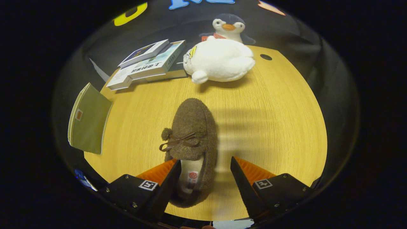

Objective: Open the storage box then place both shoes into the box .Put the left shoe in first, then the right shoe, with the right side of both shoes facing outward in a uniform manner.

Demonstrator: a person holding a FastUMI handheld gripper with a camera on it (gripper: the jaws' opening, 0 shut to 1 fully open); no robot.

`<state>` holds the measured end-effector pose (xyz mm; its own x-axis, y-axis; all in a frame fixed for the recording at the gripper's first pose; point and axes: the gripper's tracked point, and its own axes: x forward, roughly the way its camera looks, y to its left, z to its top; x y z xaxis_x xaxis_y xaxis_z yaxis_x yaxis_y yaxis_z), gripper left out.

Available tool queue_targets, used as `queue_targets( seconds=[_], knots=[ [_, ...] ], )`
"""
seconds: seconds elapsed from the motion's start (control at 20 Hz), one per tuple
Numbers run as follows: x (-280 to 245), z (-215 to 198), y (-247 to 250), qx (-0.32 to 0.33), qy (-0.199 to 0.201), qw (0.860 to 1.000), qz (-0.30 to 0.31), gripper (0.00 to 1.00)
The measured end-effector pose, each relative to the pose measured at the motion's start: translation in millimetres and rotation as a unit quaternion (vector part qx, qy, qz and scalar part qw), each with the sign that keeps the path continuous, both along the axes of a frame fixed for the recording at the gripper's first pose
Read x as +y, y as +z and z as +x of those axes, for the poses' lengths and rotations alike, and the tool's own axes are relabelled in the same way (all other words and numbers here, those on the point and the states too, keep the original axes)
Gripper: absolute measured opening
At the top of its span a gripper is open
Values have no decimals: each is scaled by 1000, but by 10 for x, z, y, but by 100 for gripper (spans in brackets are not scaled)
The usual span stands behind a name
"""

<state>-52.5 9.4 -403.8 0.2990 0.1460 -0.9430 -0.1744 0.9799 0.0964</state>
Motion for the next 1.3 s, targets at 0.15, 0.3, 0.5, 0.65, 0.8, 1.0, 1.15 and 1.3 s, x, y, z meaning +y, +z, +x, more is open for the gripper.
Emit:
queue_targets(
  seconds=[0.15, 0.3, 0.5, 0.65, 0.8, 1.0, 1.15, 1.3],
  knots=[
    [-56, 91, -144, 1, -8, 1000, -10, 86],
    [-18, 149, -199, 8, -25, 1000, 7, 32],
    [-47, 157, -153, 9, -39, 999, 0, 0],
    [32, 187, 33, 4, -51, 999, 14, 0],
    [197, 240, 316, -3, -42, 999, 30, 0],
    [474, 297, 718, -19, -29, 998, 47, 0],
    [747, 292, 965, -18, -16, 997, 67, 0],
    [977, 358, 1158, -37, -1, 997, 62, 0]
  ],
)
